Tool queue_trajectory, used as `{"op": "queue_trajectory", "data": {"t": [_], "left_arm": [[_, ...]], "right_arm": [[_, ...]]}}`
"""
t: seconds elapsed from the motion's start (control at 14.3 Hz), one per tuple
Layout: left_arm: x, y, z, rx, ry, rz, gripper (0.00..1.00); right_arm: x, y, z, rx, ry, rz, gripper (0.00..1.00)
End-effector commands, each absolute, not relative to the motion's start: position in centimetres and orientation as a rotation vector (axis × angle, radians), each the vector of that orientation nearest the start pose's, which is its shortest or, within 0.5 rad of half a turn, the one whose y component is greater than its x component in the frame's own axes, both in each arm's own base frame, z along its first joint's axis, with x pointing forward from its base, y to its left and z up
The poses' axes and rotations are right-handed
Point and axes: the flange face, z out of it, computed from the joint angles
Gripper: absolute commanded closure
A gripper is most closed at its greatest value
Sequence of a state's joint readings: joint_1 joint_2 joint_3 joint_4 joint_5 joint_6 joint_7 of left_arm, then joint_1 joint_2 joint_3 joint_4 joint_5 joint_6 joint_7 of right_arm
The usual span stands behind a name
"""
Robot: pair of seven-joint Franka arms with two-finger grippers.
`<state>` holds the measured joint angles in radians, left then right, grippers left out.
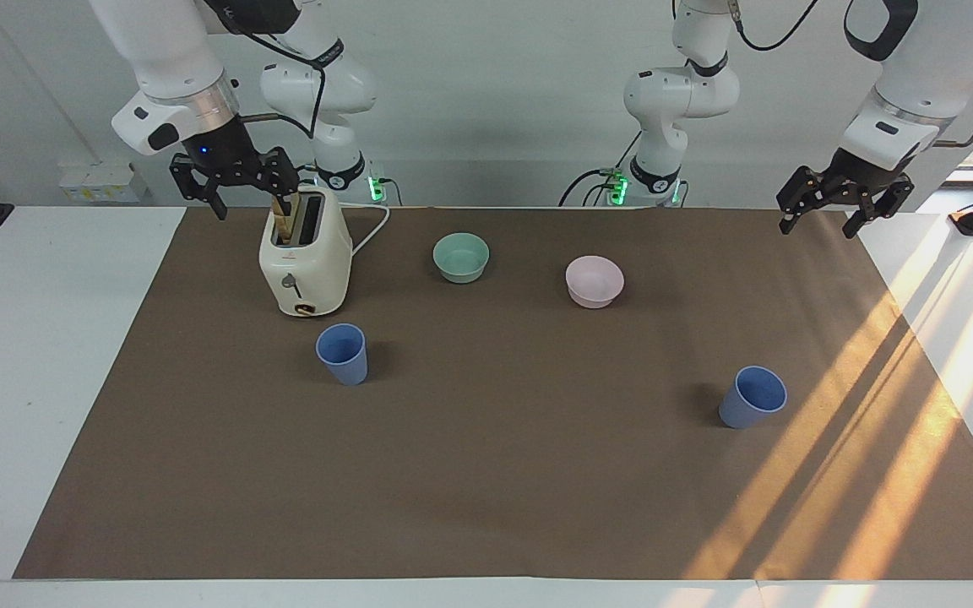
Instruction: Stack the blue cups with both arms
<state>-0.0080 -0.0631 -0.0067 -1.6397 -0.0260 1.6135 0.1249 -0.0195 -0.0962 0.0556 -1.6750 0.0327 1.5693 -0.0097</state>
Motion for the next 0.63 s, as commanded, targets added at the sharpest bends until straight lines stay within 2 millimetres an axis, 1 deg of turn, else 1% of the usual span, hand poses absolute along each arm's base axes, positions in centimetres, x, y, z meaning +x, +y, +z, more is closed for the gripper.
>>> {"op": "queue_trajectory", "data": {"t": [0.0,0.21,0.56], "left_arm": [[53.44,-1.04,63.66,-3.167,0.219,-0.054,0.0],[53.43,-0.46,63.57,-3.168,0.202,-0.05,0.0],[53.59,-0.54,63.79,-3.166,0.204,-0.076,0.0]], "right_arm": [[51.86,2.02,62.72,-3.103,-0.101,-0.002,0.0],[51.85,2.02,62.65,-3.103,-0.101,0.0,0.0],[51.78,2.02,62.64,-3.103,-0.101,0.002,0.0]]}}
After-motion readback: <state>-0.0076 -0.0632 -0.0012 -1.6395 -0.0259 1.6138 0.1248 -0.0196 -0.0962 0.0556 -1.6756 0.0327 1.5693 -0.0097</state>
